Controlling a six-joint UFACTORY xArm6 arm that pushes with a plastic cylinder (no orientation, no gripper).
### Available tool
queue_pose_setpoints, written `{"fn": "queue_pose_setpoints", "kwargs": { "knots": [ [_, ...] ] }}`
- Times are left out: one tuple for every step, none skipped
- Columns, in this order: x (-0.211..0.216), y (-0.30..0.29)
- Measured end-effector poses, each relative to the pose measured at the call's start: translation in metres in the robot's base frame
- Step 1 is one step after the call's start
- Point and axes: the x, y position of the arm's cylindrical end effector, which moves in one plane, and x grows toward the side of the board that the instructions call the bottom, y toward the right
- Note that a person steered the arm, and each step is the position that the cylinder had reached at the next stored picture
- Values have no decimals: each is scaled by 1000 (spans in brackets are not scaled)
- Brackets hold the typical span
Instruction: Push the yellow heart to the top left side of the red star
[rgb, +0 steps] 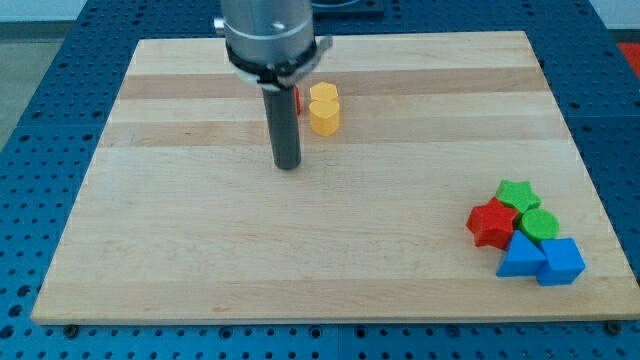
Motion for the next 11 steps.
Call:
{"fn": "queue_pose_setpoints", "kwargs": {
  "knots": [
    [-38,-3],
    [-58,-2],
    [-71,4],
    [-68,21],
    [-58,42],
    [-49,62],
    [-37,82],
    [-19,99],
    [-3,120],
    [14,142],
    [36,157]
  ]
}}
